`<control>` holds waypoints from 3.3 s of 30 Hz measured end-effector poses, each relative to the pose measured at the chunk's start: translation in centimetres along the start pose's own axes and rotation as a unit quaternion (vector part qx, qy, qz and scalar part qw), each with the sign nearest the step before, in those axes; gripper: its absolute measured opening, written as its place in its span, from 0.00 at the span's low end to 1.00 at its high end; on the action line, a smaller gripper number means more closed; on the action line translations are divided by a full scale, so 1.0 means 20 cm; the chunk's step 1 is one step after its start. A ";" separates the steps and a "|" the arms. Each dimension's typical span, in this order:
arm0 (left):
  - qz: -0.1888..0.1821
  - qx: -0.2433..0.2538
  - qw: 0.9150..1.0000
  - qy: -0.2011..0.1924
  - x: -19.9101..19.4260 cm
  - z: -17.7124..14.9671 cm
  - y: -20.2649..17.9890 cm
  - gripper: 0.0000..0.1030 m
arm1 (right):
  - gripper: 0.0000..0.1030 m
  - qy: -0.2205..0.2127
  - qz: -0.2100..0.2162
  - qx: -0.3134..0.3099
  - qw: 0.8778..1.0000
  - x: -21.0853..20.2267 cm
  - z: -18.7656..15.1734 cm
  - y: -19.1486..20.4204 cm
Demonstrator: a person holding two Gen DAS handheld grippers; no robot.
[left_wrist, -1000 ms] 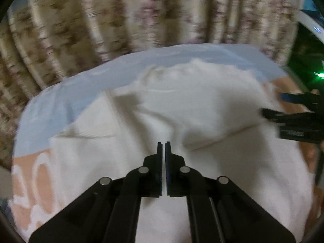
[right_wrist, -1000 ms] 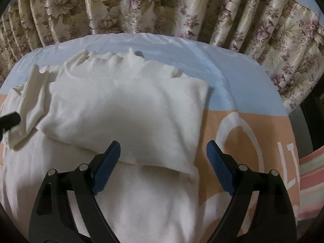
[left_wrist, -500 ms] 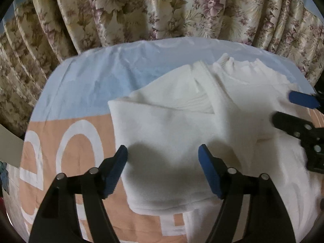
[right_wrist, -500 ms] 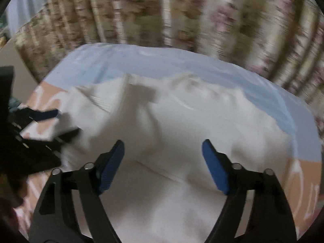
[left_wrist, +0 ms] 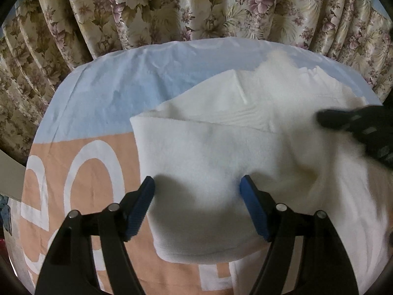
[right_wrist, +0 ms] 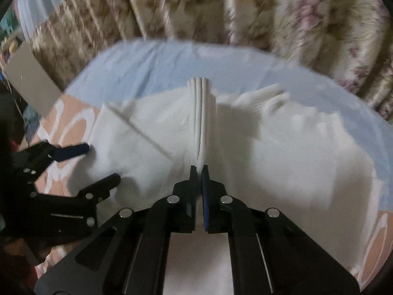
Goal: Fold small clothes
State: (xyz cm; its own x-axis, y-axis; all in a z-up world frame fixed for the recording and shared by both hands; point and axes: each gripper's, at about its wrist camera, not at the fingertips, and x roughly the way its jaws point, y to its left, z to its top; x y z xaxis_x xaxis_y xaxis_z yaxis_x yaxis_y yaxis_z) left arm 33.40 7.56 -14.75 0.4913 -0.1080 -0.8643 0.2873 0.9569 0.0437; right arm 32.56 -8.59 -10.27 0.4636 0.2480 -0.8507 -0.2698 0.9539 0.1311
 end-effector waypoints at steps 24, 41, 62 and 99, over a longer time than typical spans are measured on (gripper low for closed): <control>0.016 0.024 0.999 0.020 0.06 0.04 -0.19 0.72 | 0.52 0.026 -0.013 0.170 0.985 -0.31 -0.44 -0.80; -0.018 0.019 1.000 -0.008 0.03 0.22 -0.13 0.13 | 0.05 -0.033 -0.074 0.069 0.994 -0.42 -0.41 -0.73; -0.037 -0.001 0.999 -0.012 0.00 0.15 -0.15 0.74 | 0.39 -0.016 -0.082 0.134 0.987 -0.38 -0.52 -1.03; -0.113 0.001 0.993 -0.043 -0.10 0.20 -0.20 0.77 | 0.33 -0.072 -0.119 0.125 0.982 -0.42 -0.35 -1.01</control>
State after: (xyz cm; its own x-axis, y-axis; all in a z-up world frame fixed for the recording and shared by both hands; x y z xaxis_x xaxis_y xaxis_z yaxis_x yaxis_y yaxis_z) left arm 34.52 2.95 -11.26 0.4823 -0.3426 -0.8062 0.3996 0.9051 -0.1456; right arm 28.30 -31.12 -9.31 0.6074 0.0174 -0.7942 0.0684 0.9949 0.0741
